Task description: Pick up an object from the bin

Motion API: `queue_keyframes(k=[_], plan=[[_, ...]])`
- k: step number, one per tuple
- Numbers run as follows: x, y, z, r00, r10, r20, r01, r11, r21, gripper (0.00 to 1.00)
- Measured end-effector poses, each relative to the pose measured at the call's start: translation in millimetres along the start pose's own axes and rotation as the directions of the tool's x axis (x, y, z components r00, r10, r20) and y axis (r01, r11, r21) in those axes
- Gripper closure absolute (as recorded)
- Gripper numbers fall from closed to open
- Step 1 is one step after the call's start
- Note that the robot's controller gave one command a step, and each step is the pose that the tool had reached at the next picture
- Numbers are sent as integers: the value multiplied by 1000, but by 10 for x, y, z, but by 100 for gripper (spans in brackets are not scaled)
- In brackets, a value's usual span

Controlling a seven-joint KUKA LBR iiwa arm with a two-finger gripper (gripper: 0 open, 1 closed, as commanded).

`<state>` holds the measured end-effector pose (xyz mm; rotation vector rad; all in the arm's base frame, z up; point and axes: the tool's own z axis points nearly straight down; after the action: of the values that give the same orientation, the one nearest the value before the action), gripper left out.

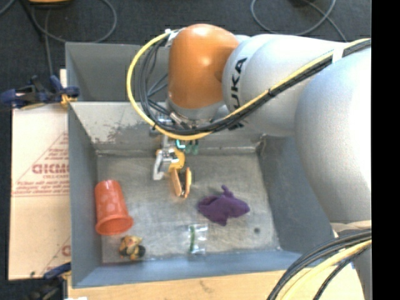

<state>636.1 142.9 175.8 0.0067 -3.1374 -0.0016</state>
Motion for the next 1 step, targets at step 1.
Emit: queue_keyframes(k=[1], plan=[[-19, -4, -50, 1000, 2, 8, -2, 1000, -1, 0]])
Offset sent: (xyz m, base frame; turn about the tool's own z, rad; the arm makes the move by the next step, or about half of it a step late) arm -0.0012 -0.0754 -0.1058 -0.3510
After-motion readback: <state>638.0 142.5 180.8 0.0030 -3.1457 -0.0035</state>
